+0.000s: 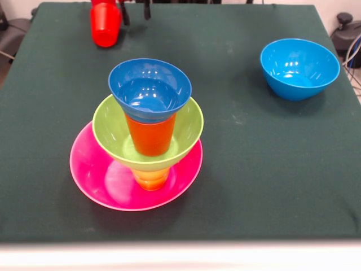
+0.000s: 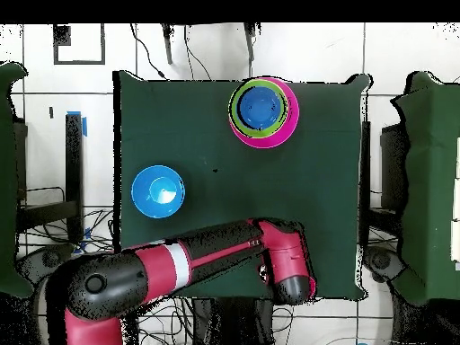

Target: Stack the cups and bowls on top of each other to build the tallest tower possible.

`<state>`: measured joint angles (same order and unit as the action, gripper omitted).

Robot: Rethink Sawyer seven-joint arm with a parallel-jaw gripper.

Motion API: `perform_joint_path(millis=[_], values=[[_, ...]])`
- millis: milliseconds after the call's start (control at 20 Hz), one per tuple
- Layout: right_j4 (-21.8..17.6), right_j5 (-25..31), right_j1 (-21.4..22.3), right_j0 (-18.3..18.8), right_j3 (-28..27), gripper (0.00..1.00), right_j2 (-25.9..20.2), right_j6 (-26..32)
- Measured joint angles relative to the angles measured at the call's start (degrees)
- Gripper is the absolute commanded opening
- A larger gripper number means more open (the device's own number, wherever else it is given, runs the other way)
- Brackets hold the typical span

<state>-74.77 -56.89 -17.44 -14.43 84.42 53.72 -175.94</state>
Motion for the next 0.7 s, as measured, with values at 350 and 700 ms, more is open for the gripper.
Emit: perform_joint_path(millis=[350, 700], values=[[-0.38, 1.79, -0.47, 0.0, -4.91, 1.0, -0.16, -3.72], [-1.52, 2.25, -0.39, -0.01, -5.91, 1.0, -0.16, -7.48]])
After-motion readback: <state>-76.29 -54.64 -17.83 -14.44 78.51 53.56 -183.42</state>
